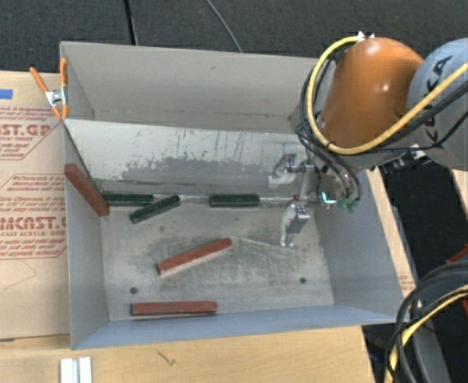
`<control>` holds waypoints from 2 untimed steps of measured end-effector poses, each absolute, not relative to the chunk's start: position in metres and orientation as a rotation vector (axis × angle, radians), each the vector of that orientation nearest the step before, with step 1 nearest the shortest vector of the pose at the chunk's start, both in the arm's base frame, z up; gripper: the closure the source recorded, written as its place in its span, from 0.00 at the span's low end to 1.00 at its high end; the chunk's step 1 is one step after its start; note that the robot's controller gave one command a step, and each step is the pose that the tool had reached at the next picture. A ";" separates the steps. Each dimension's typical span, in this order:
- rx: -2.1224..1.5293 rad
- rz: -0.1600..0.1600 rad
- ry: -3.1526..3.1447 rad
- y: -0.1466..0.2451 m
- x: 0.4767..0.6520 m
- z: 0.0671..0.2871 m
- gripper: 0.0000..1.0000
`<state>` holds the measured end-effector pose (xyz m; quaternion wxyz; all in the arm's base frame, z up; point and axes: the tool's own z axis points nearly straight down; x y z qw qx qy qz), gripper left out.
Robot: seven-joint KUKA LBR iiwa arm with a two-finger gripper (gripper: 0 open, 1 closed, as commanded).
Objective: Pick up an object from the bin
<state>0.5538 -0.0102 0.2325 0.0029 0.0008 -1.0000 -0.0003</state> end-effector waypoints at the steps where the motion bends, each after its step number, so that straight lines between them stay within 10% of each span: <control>1: 0.002 -0.001 -3.144 -0.010 0.555 0.237 0.00; 2: 0.107 0.001 -3.148 0.000 0.554 0.202 0.00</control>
Offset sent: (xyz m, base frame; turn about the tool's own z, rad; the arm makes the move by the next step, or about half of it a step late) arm -0.0106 0.0463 -0.1443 -0.2708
